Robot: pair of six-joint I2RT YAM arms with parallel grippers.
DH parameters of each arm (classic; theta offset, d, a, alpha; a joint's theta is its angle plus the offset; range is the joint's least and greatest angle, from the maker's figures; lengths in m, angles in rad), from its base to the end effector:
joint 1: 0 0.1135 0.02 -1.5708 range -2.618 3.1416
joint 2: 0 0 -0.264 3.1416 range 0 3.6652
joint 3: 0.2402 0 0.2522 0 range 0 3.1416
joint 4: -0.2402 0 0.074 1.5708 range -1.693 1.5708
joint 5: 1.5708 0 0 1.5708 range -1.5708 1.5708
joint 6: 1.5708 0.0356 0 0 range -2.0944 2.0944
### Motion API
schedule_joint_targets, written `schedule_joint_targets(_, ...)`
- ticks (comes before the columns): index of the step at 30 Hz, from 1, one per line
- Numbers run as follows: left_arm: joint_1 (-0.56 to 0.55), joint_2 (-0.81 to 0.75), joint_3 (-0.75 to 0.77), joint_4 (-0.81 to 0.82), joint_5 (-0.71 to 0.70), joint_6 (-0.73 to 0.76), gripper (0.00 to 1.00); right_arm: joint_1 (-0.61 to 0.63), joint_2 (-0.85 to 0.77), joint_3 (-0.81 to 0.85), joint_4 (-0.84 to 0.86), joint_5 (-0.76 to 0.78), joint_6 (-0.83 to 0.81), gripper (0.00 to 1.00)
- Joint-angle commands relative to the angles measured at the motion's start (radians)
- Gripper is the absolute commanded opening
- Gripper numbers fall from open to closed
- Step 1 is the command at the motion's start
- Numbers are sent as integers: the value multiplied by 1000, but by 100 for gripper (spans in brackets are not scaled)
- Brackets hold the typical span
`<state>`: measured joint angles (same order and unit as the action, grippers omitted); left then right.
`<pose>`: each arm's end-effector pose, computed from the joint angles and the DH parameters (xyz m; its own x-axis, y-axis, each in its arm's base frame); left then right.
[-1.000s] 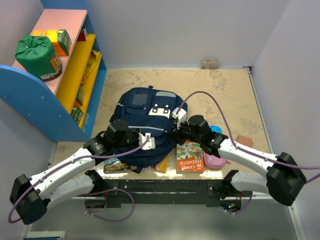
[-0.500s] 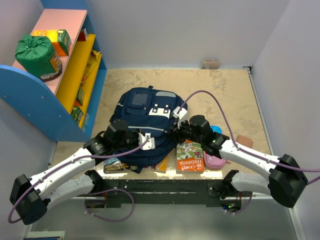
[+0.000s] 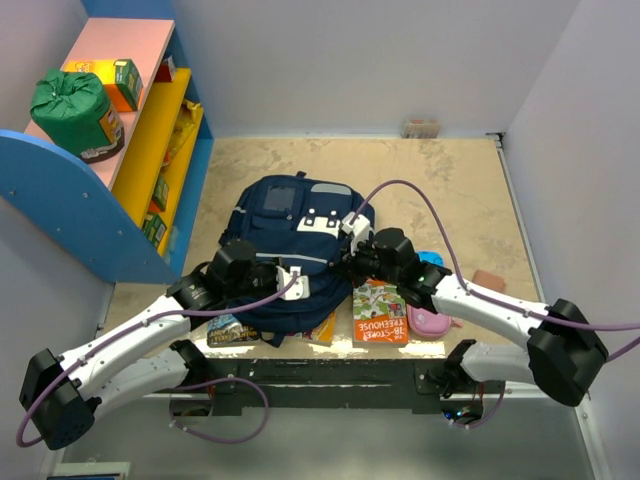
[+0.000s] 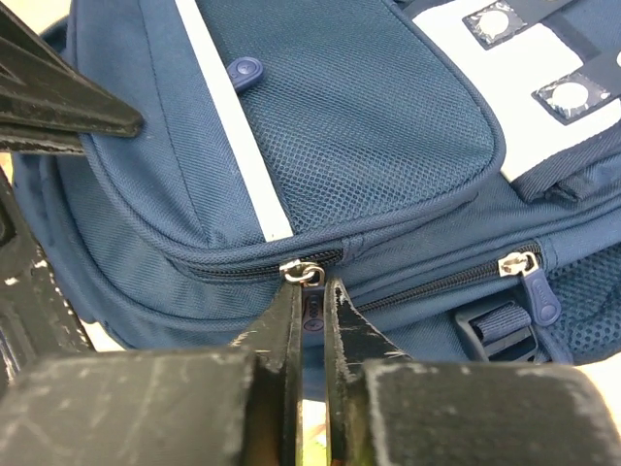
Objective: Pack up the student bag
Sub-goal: Unzip the student bag at the center of the board.
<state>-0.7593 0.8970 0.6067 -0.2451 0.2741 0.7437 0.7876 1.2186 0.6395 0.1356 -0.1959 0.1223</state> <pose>0.1386 -0.1449 0.2519 0.2907 0.6227 -0.7265 0.8625 0.1581 0.4806 0.1822 0.1928 0.2307 -0.4004 -0.2326 -0.8863 -0.7761 0.6003 0.1931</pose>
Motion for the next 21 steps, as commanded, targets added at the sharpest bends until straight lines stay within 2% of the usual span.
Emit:
schedule_joint_targets(1,2,-13,4,64,45,-9,0,25,-44,9,21,30,63,0)
schedule_joint_targets(10,2,16,5,86,47,-17,0,192,-82,-6,-13,193,187,0)
schedule_joint_targets(16,2,28,1,105,46,-41,0,254,-116,-21,-39,271,255,0)
schedule_joint_targets(21,-14,46,5,148,86,-95,0,285,-87,-14,79,240,316,0)
